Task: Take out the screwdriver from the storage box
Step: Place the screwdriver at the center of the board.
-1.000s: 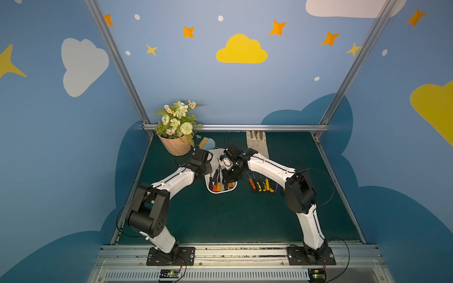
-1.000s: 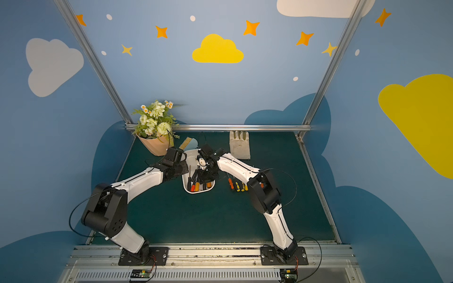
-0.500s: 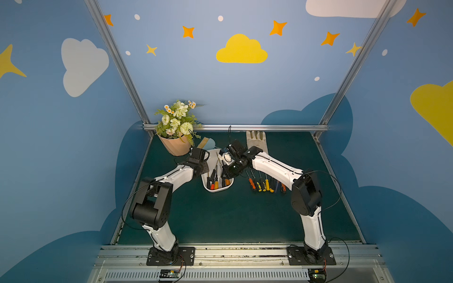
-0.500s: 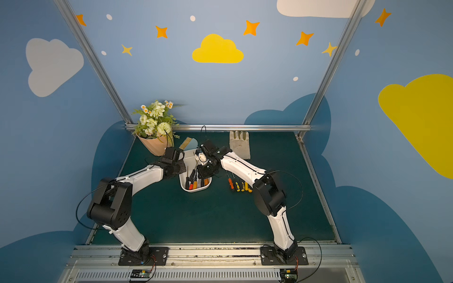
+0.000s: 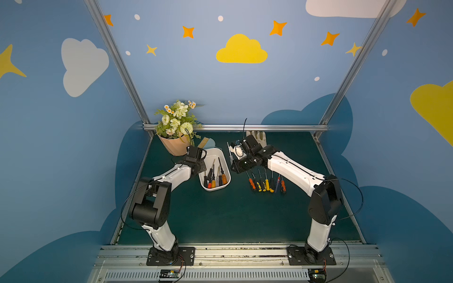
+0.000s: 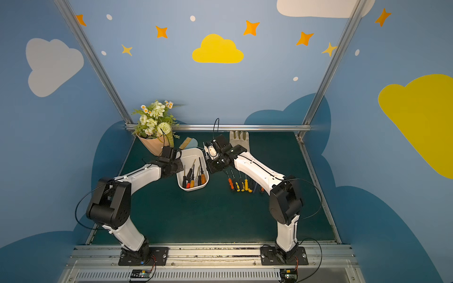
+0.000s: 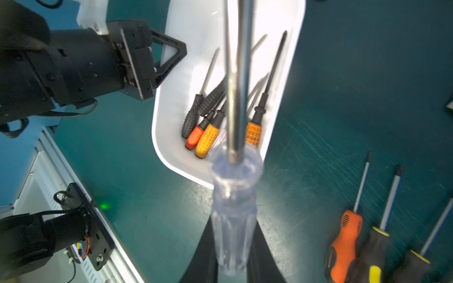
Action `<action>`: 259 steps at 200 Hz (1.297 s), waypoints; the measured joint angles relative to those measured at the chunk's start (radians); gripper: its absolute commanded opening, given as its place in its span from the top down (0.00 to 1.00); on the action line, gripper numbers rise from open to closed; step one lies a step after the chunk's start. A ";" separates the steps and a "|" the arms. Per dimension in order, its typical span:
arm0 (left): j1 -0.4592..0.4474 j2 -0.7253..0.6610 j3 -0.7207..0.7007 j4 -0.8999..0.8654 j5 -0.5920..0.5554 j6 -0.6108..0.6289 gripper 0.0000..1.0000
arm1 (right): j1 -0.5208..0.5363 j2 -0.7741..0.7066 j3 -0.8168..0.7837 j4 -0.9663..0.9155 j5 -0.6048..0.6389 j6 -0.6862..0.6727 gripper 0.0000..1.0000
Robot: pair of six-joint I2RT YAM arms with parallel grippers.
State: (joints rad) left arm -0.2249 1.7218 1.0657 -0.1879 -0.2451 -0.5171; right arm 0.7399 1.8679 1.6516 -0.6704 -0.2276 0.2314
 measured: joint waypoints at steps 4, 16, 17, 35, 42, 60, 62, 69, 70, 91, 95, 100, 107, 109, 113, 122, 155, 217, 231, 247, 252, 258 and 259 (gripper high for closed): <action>0.002 0.000 0.000 0.000 -0.002 0.001 0.98 | -0.002 -0.001 -0.004 0.000 0.006 0.002 1.00; 0.010 -0.002 0.000 -0.002 -0.007 0.005 0.98 | -0.006 -0.001 -0.015 0.000 0.027 0.012 1.00; 0.011 -0.002 0.000 -0.002 -0.009 0.006 0.98 | -0.006 -0.001 -0.016 0.000 0.027 0.013 1.00; 0.024 -0.008 0.000 -0.003 -0.017 0.013 0.98 | -0.008 -0.001 -0.041 -0.006 0.050 0.026 1.00; 0.028 -0.013 0.000 -0.005 -0.019 0.014 0.98 | -0.008 -0.001 -0.050 -0.010 0.058 0.031 1.00; 0.036 -0.027 0.000 -0.006 -0.024 0.016 0.98 | -0.008 0.002 -0.055 -0.042 0.076 0.041 1.00; 0.036 -0.029 0.000 -0.006 -0.024 0.016 0.98 | -0.008 0.002 -0.055 -0.047 0.079 0.042 1.00; 0.039 -0.034 0.000 -0.006 -0.025 0.017 0.98 | -0.008 0.005 -0.054 -0.058 0.086 0.042 1.00; 0.039 -0.034 0.000 -0.005 -0.025 0.017 0.98 | -0.008 0.006 -0.054 -0.060 0.087 0.042 1.00; 0.044 -0.043 0.000 -0.006 -0.025 0.017 0.98 | -0.008 0.031 -0.051 -0.097 0.104 0.045 1.00; 0.045 -0.045 0.000 -0.006 -0.025 0.017 0.98 | -0.008 0.037 -0.051 -0.105 0.108 0.045 1.00; 0.045 -0.047 0.000 -0.006 -0.025 0.017 0.98 | -0.008 0.046 -0.051 -0.113 0.112 0.044 1.00; 0.046 -0.048 0.000 -0.006 -0.024 0.017 0.98 | -0.008 0.058 -0.051 -0.123 0.116 0.044 1.00; 0.046 -0.048 0.000 -0.006 -0.025 0.017 0.98 | -0.008 0.062 -0.051 -0.126 0.117 0.044 1.00; 0.046 -0.049 0.000 -0.006 -0.024 0.017 0.98 | -0.008 0.067 -0.051 -0.132 0.120 0.043 1.00; 0.046 -0.050 0.000 -0.007 -0.024 0.016 0.98 | -0.008 0.080 -0.051 -0.146 0.126 0.042 1.00; 0.046 -0.055 0.000 -0.007 -0.014 0.015 0.98 | -0.003 0.087 -0.042 -0.168 0.121 0.024 1.00; 0.045 -0.055 0.000 -0.007 0.010 0.012 0.98 | 0.052 0.086 0.047 -0.168 0.124 -0.008 1.00; 0.043 -0.055 0.000 -0.007 0.011 0.012 0.98 | 0.051 0.086 0.049 -0.179 0.136 -0.008 1.00; 0.041 -0.055 0.000 -0.008 0.013 0.012 0.98 | 0.043 0.089 0.049 -0.204 0.148 -0.008 1.00; 0.041 -0.055 0.000 -0.007 0.013 0.012 0.98 | 0.040 0.092 0.049 -0.213 0.153 -0.008 1.00; 0.041 -0.055 0.000 -0.008 0.013 0.012 0.98 | 0.039 0.097 0.049 -0.224 0.156 -0.008 1.00; 0.041 -0.055 0.000 -0.008 0.013 0.012 0.98 | 0.038 0.098 0.049 -0.225 0.158 -0.008 1.00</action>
State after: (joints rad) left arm -0.1837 1.6665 1.0657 -0.1955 -0.2321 -0.5053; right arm 0.7776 1.9656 1.7008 -0.8955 -0.0692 0.2237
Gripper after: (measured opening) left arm 0.082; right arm 0.169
